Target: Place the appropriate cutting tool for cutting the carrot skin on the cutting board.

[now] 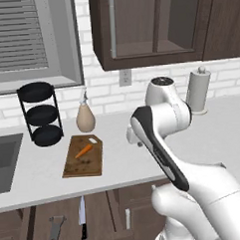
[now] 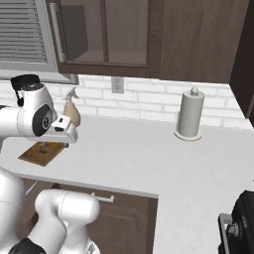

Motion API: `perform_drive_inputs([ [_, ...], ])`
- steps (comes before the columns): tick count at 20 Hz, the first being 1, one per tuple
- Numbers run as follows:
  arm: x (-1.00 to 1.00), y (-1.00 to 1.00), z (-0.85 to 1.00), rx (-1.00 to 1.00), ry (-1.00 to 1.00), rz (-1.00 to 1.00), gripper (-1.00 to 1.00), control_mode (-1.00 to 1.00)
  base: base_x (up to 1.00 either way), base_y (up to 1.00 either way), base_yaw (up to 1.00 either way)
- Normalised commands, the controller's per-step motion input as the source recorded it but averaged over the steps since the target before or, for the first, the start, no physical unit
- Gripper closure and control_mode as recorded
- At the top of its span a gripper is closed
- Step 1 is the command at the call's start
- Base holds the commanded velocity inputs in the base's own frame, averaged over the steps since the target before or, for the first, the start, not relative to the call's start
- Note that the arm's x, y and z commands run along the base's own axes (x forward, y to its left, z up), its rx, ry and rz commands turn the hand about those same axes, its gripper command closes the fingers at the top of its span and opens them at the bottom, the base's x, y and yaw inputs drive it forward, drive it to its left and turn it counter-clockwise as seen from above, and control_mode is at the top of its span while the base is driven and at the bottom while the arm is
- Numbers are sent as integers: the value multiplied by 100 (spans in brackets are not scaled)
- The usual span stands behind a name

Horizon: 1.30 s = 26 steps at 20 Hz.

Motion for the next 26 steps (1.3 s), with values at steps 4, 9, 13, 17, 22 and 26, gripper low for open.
perform_drive_inputs([
  [4, -18, 67, -60, 1, 12, 0, -100, -100, 0, 0, 0],
  [9, -9, 51, -55, 0, 14, 0, -100, -100, 0, 0, 0],
  [13, -4, 37, -61, 4, 13, 0, -100, -100, 0, 0, 0],
  [17, -5, 34, -61, 8, 9, 0, -100, -100, 0, 0, 0],
  [22, -9, 37, -56, 4, 7, 0, -100, -100, 0, 0, 0],
  [26, -7, 44, -48, 0, 5, 0, -100, -100, 0, 0, 0],
])
